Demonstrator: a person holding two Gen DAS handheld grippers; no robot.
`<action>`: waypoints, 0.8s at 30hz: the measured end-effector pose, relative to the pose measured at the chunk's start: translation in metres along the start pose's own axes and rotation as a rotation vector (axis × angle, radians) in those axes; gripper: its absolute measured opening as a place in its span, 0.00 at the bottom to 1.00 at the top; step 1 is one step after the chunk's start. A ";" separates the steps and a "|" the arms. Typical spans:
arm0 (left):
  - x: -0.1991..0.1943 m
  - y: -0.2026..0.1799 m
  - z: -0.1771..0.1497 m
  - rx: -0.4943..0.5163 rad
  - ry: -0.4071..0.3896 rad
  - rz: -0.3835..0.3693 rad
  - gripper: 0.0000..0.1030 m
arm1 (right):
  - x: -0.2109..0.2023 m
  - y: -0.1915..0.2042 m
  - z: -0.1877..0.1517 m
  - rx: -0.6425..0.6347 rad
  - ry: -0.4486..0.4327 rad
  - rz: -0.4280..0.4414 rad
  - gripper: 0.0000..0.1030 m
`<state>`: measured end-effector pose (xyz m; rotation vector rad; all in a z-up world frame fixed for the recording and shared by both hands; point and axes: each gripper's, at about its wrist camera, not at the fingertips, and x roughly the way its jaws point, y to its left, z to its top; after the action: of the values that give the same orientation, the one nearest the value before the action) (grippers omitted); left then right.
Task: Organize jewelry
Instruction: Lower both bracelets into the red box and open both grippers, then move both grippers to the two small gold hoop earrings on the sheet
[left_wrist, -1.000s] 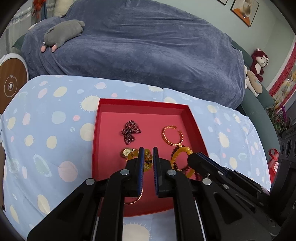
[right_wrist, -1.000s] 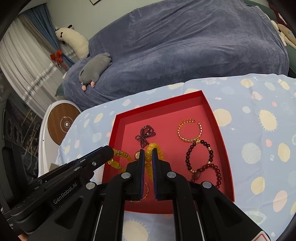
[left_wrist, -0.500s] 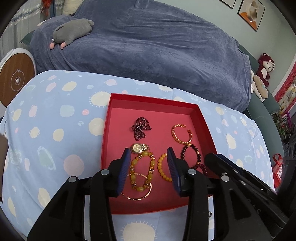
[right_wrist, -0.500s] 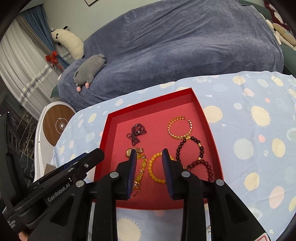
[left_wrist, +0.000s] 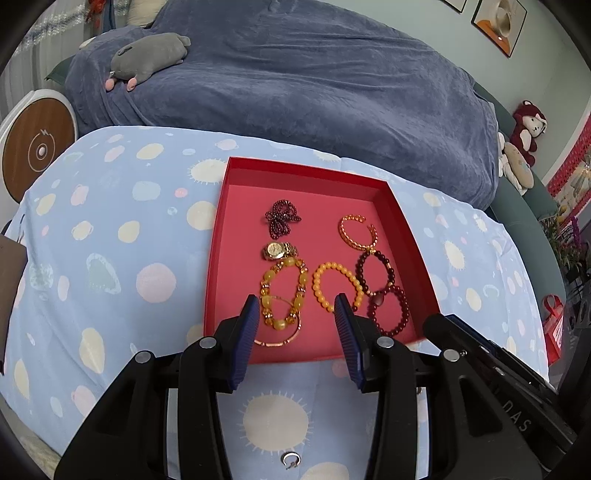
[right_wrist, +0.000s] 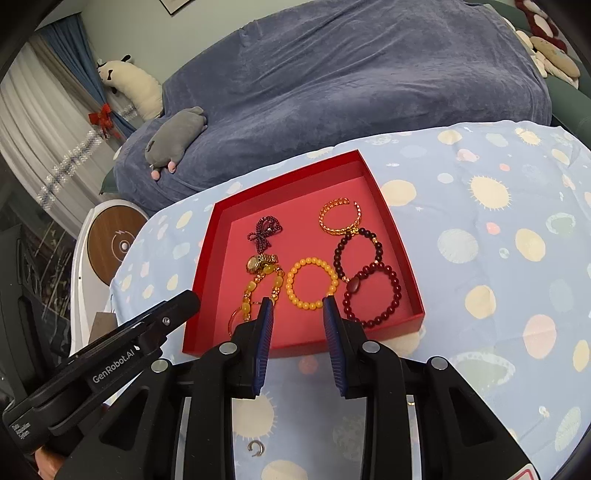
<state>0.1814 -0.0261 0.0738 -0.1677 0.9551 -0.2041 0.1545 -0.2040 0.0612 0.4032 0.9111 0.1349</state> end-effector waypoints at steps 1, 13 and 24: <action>-0.001 0.000 -0.002 0.001 0.003 -0.001 0.39 | -0.002 0.000 -0.002 -0.001 -0.001 -0.002 0.28; -0.008 0.004 -0.052 0.009 0.060 0.002 0.41 | -0.022 -0.023 -0.046 -0.011 0.018 -0.090 0.28; 0.006 0.006 -0.118 0.039 0.156 0.031 0.51 | -0.026 -0.061 -0.092 0.015 0.071 -0.177 0.28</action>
<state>0.0883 -0.0280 0.0012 -0.1020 1.1077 -0.2094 0.0625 -0.2413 0.0067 0.3313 1.0137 -0.0202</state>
